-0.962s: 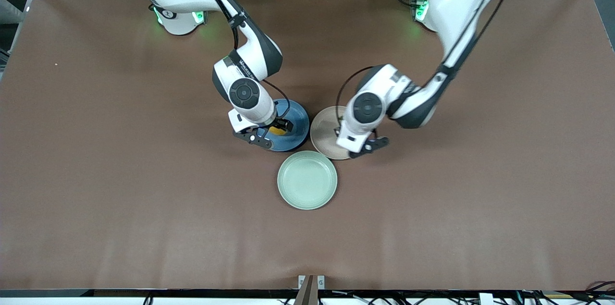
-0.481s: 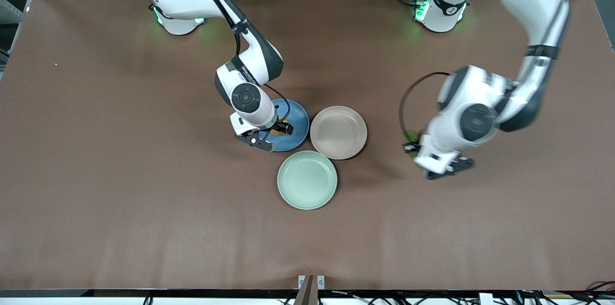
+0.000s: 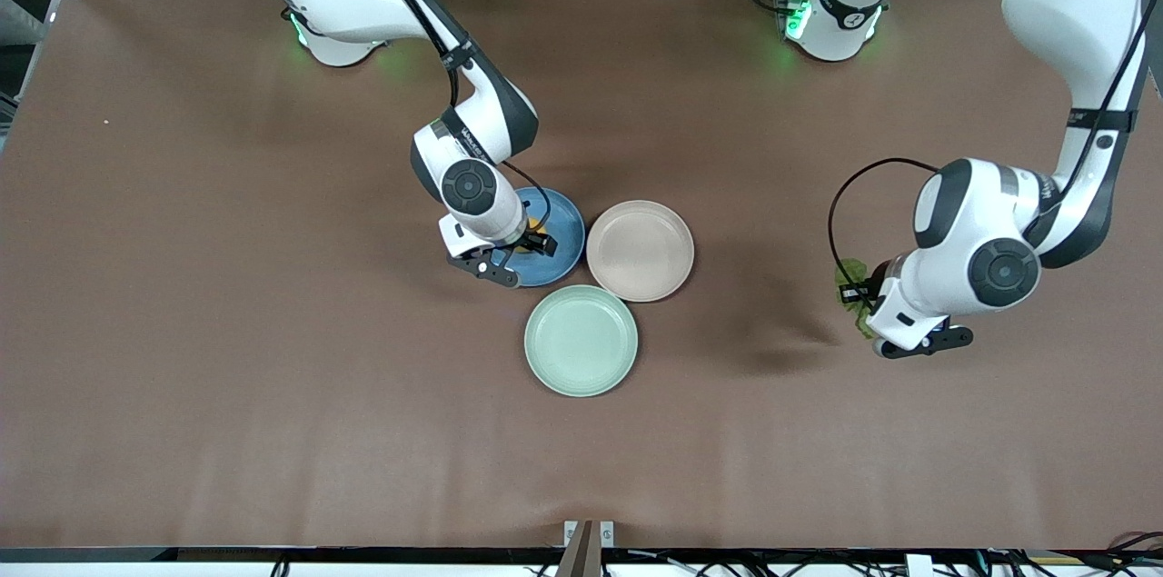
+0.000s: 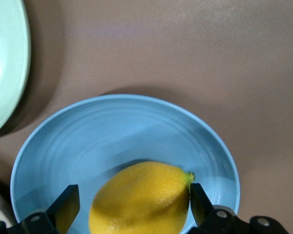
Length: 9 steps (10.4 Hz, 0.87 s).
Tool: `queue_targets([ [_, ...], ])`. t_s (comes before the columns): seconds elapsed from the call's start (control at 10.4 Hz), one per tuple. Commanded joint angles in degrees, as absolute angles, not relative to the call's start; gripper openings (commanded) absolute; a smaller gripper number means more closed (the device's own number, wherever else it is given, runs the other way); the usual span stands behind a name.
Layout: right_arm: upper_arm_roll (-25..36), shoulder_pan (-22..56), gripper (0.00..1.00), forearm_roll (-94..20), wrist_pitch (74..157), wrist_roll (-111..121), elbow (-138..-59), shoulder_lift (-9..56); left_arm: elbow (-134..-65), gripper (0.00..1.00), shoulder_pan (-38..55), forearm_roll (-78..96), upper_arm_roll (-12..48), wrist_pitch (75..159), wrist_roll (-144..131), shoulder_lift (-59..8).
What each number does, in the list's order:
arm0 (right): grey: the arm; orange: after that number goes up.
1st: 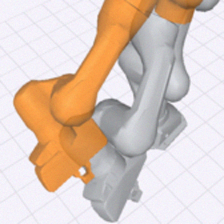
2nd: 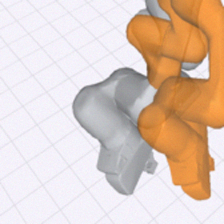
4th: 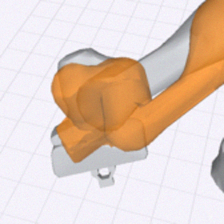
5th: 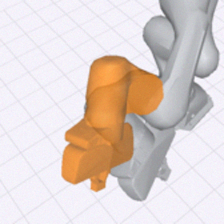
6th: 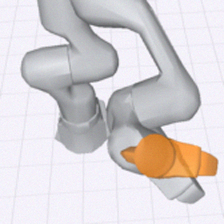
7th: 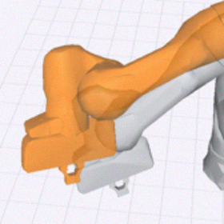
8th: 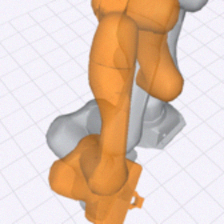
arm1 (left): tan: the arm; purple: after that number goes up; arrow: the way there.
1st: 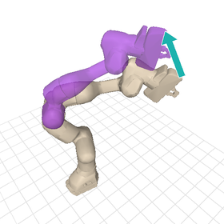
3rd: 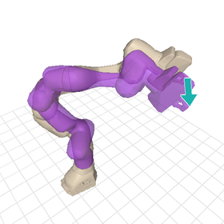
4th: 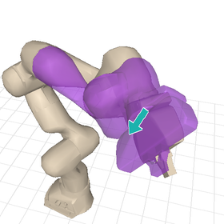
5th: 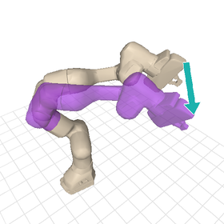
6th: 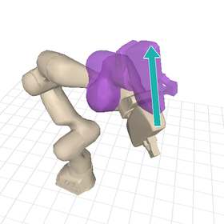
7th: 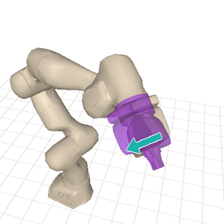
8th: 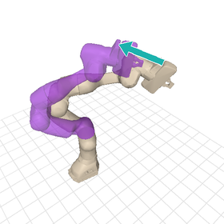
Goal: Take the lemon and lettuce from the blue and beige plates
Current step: 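Carry the lettuce away from the plates with the left gripper and release it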
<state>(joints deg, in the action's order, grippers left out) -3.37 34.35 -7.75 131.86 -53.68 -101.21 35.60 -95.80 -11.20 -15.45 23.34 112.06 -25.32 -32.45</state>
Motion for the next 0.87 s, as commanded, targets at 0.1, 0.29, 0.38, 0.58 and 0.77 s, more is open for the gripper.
queue_targets([
  [0.1, -3.25, 34.72, 0.22, -8.26, 133.15, -54.93, -100.99, 35.95, -93.71, 1.0, -13.01, -18.81, 24.52, 113.64, -21.71, -33.67],
  [0.29, -3.25, 35.42, 0.14, -8.26, 133.42, -54.93, -100.99, 35.86, -93.17, 1.0, -12.48, -18.2, 24.87, 112.24, -22.06, -29.73],
  [0.38, -3.25, 35.42, 0.14, -8.26, 133.16, -54.93, -100.99, 35.42, -93.08, 1.0, -12.48, -17.85, 24.96, 111.11, -21.89, -26.66],
  [0.58, -3.25, 34.9, 0.14, -8.26, 130.28, -54.93, -100.9, 32.8, -90.89, 1.0, -12.39, -16.62, 24.96, 106.9, -21.88, -20.6],
  [0.77, -2.9, 31.93, 0.14, -7.82, 125.79, -52.58, -100.9, 29.19, -89.91, 1.0, -12.57, -13.81, 24.96, 103.63, -21.8, -14.36],
])
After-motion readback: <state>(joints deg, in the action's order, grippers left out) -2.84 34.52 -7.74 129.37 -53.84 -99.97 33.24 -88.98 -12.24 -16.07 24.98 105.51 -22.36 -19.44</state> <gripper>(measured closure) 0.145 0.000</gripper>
